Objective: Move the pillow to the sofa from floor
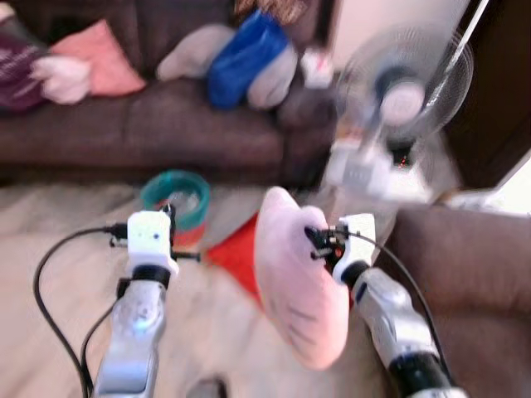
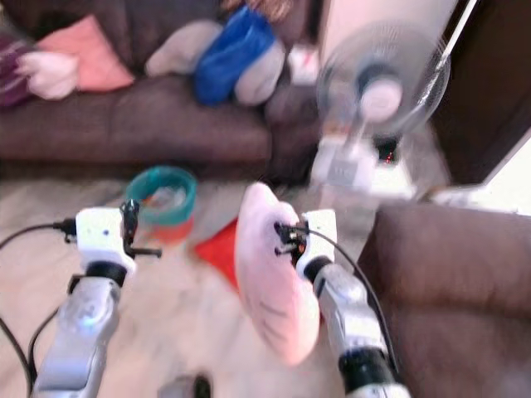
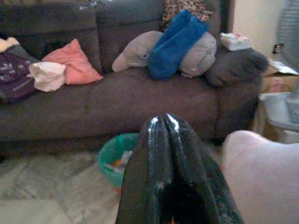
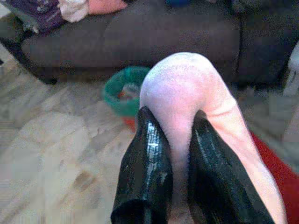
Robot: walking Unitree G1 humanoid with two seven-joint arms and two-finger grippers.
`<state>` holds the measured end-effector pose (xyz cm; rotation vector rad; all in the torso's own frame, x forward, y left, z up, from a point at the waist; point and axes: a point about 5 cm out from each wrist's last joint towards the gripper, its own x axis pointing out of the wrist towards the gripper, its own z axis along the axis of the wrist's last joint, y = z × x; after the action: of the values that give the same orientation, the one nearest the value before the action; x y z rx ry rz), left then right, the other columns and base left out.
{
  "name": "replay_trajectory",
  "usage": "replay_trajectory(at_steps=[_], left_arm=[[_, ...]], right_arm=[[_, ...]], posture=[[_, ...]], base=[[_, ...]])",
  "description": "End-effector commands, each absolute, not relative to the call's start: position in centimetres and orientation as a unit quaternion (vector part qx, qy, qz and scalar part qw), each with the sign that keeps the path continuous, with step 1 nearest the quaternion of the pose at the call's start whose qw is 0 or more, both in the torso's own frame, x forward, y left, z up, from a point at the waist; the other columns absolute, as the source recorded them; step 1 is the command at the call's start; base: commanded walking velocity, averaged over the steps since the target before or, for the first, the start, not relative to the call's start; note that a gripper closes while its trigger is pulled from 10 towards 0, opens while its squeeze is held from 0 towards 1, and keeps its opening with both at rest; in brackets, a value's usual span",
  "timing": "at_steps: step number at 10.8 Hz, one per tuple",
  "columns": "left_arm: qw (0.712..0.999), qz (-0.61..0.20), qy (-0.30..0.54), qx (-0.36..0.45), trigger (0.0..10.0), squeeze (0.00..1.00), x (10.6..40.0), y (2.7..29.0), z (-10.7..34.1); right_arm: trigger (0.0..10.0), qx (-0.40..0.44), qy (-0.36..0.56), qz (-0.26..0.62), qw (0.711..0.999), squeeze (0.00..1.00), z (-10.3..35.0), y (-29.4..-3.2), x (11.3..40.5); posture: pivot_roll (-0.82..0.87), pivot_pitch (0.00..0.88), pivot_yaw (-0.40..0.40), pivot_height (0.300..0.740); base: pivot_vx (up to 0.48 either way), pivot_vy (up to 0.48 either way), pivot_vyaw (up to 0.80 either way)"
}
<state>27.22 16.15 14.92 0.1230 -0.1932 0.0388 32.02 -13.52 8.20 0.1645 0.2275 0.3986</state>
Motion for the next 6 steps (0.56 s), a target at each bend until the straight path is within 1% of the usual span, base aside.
replay_trajectory(at_steps=[1,2,6], left_arm=[[0.993,0.02,-0.095,0.062,10.0,0.0,27.2,16.19,14.89],[0.993,0.02,-0.096,0.062,10.0,0.0,27.21,16.17,14.89],[0.993,0.024,-0.098,0.066,10.0,0.0,27.24,16.32,14.93]], right_arm=[[10.0,0.082,0.056,0.203,0.974,0.0,10.64,-13.47,32.91],[10.0,0.081,0.055,0.203,0.974,0.0,10.65,-13.47,32.91],[10.0,0.076,0.056,0.201,0.975,0.0,10.6,-13.46,32.94]], posture=[[0.08,0.106,-0.06,0.74],[0.08,0.108,-0.06,0.74],[0.07,0.11,-0.06,0.74]], base=[[-0.281,0.0,0.0],[-0.277,0.0,0.0],[0.0,0.0,0.0]])
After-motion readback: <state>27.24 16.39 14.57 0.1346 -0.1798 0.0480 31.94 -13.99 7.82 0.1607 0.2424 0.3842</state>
